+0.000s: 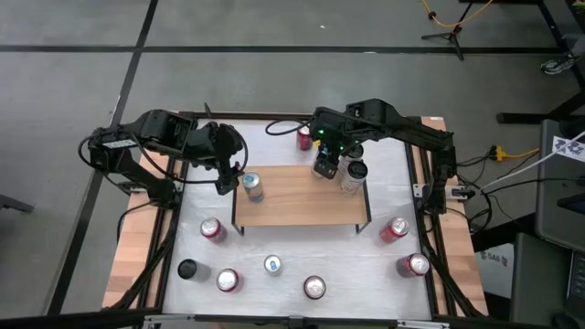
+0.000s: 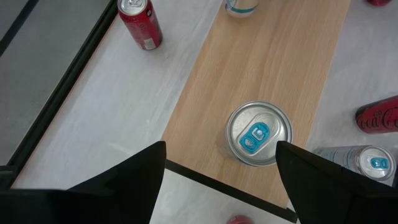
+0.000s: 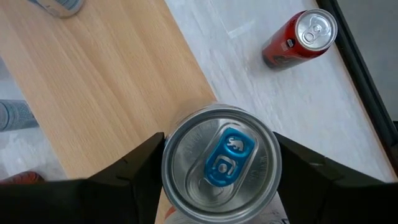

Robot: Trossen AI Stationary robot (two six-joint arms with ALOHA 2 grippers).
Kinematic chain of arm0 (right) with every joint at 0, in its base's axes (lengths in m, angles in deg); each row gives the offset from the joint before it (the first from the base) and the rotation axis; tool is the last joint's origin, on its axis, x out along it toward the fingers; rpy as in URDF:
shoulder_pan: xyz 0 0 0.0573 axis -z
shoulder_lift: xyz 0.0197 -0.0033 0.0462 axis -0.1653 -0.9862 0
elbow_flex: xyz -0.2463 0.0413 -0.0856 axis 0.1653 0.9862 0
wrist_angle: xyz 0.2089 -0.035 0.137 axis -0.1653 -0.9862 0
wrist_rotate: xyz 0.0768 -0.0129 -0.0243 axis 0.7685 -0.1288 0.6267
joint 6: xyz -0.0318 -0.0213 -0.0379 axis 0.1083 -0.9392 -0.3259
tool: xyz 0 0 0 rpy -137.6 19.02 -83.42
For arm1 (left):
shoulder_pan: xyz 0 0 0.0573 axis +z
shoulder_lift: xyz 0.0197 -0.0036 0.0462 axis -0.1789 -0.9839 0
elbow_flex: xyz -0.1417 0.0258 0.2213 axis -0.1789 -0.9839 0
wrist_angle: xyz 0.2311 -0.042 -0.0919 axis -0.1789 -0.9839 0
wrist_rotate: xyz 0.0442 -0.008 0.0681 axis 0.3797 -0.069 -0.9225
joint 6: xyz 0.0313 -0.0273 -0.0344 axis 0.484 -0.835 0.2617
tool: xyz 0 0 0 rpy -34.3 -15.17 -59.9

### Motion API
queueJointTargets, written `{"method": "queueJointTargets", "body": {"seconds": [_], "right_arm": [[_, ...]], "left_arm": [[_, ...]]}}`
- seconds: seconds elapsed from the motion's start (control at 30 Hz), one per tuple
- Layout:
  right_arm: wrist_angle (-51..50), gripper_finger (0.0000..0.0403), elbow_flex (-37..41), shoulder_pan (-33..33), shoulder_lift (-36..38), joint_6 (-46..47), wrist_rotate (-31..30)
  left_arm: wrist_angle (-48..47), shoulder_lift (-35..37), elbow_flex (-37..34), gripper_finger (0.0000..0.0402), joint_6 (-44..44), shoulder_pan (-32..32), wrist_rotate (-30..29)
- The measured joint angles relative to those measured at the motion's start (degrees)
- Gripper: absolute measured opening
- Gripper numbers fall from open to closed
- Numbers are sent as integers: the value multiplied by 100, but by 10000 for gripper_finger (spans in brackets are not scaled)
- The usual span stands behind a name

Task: Place canned beverage on shelf
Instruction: Adjust the right blue soda can on the shelf

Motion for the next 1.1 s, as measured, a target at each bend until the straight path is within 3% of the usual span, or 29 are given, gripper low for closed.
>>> {"method": "queueJointTargets", "body": {"seconds": [1.1], "right_arm": [[2,243,4,0,-53,0,-37]], "left_arm": [[0,0,0,295,-2,-1,0]]}}
